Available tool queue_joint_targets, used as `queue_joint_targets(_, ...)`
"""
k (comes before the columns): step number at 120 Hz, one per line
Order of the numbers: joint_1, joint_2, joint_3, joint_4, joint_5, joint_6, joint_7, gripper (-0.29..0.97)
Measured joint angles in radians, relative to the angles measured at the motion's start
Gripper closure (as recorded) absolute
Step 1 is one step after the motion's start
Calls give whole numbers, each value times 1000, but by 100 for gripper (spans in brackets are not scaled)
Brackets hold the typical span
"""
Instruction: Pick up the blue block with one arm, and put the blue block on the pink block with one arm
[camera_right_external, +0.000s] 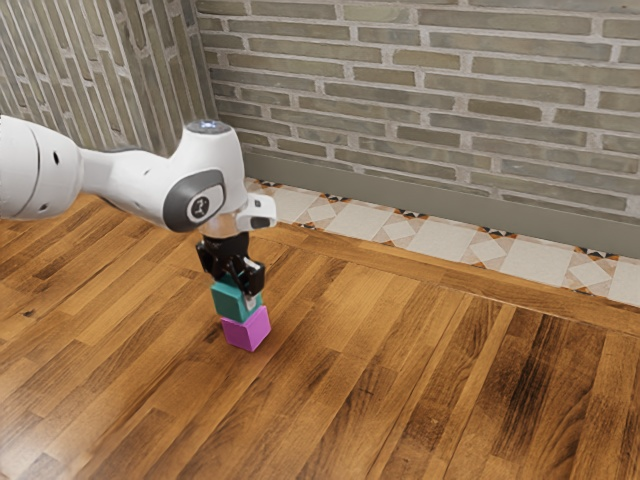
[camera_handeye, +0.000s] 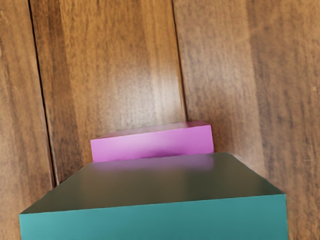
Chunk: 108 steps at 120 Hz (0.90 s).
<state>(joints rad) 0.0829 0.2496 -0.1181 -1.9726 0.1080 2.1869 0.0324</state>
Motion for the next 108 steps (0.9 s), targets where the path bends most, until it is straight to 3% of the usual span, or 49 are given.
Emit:
queue_joint_targets(64, 1, 16, 0, 10, 2, 8, -5, 31)
queue_joint_targets(94, 3, 18, 0, 10, -7, 8, 2, 11)
queue_joint_targets(108, 5, -58, -1, 5, -7, 4, 5, 6)
